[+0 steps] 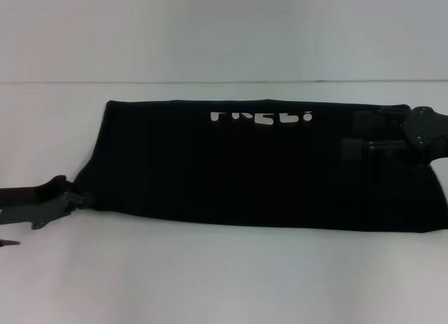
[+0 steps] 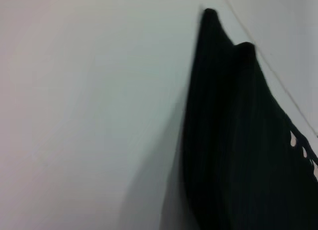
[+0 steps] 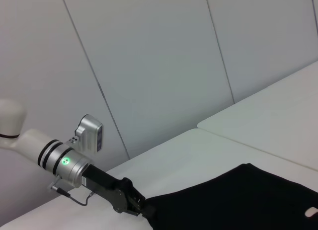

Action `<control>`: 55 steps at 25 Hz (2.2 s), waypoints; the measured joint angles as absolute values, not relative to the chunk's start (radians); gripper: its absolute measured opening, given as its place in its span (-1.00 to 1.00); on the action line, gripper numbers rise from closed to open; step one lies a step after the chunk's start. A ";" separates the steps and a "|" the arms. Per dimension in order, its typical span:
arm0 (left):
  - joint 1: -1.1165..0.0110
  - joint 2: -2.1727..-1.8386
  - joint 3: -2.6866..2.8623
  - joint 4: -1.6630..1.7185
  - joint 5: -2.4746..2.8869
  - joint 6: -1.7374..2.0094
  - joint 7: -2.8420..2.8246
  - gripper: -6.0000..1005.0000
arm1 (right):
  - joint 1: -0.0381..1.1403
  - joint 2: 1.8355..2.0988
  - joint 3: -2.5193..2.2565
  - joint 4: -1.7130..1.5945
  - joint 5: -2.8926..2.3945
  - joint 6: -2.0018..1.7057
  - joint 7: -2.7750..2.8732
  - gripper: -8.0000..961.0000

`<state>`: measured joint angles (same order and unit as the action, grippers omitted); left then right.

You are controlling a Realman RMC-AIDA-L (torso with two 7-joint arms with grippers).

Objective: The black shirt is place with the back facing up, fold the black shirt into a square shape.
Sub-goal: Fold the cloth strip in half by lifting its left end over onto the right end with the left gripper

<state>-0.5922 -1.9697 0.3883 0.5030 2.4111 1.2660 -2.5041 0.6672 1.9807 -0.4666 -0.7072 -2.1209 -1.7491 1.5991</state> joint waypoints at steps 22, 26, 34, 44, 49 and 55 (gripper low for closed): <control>-0.386 -1.929 0.220 0.787 2.428 1.424 -2.338 -0.89 | 0.697 2.053 -0.473 -0.686 -2.059 -1.629 1.639 0.90; -0.431 -1.921 0.219 0.780 2.417 1.509 -2.341 -0.89 | 0.690 2.040 -0.460 -0.690 -2.046 -1.621 1.663 0.90; -0.731 -1.942 0.248 0.574 2.403 1.602 -2.341 -0.89 | 0.595 1.985 -0.394 -0.695 -1.991 -1.599 1.665 0.90; -1.017 -2.170 0.397 0.374 2.361 1.370 -2.299 -0.86 | 0.507 1.922 -0.317 -0.698 -1.988 -1.607 1.636 0.86; -1.001 -2.176 0.395 0.084 2.229 1.190 -2.129 -0.83 | 0.501 1.908 -0.319 -0.695 -1.996 -1.611 1.633 0.84; -0.928 -2.177 0.329 -0.003 2.151 1.272 -1.940 -0.74 | 0.511 1.905 -0.336 -0.690 -1.998 -1.603 1.640 0.82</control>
<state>-0.9277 -2.1768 0.3290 -0.0029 2.1511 1.2721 -1.9400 0.5110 1.9051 -0.3361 -0.6902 -1.9978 -1.6035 1.6399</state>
